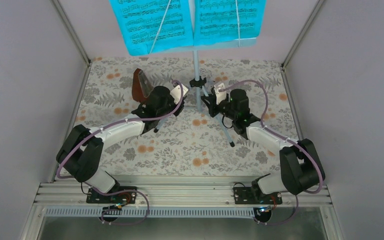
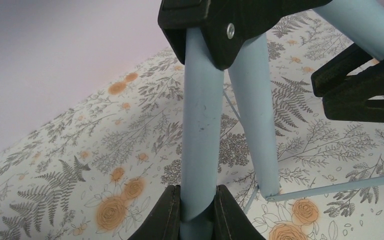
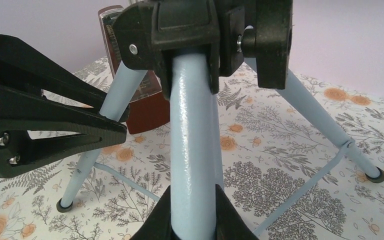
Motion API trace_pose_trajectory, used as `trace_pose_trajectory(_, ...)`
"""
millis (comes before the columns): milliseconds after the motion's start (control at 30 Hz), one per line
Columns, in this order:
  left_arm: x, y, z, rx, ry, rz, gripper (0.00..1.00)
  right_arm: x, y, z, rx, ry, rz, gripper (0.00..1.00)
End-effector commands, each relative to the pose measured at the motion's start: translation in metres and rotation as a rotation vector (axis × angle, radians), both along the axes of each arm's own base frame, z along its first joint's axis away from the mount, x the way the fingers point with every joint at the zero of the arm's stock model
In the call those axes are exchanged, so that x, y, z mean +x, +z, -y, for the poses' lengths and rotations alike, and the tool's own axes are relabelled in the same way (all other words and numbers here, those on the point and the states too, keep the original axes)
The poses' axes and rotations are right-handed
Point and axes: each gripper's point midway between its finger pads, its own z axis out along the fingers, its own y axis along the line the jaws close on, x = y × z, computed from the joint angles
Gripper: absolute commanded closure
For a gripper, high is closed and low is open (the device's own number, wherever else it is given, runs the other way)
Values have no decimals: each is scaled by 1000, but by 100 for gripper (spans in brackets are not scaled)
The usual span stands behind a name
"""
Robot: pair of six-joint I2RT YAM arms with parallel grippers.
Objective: Pack up the instrument practice props
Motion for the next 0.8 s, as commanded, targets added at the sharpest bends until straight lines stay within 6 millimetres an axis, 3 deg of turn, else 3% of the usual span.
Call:
trace_pose_trajectory(0, 6, -17, -23, -5, 140, -74, 96, 12, -55, 66, -40, -366, -177, 96)
trace_pose_trajectory(300, 3, -10, -17, -49, 120, -89, 56, -8, -58, 64, 14, -337, -219, 95)
trace_pose_trajectory(467, -4, 10, -21, -103, 118, -63, 35, -8, -52, 60, 4, -309, -197, 94)
trace_pose_trajectory(667, -11, 47, -49, -139, 214, 11, 10, -5, -39, 55, 11, -283, -184, 87)
trace_pose_trajectory(767, -15, 74, -73, -159, 280, 82, 1, -8, -25, 51, 36, -258, -168, 70)
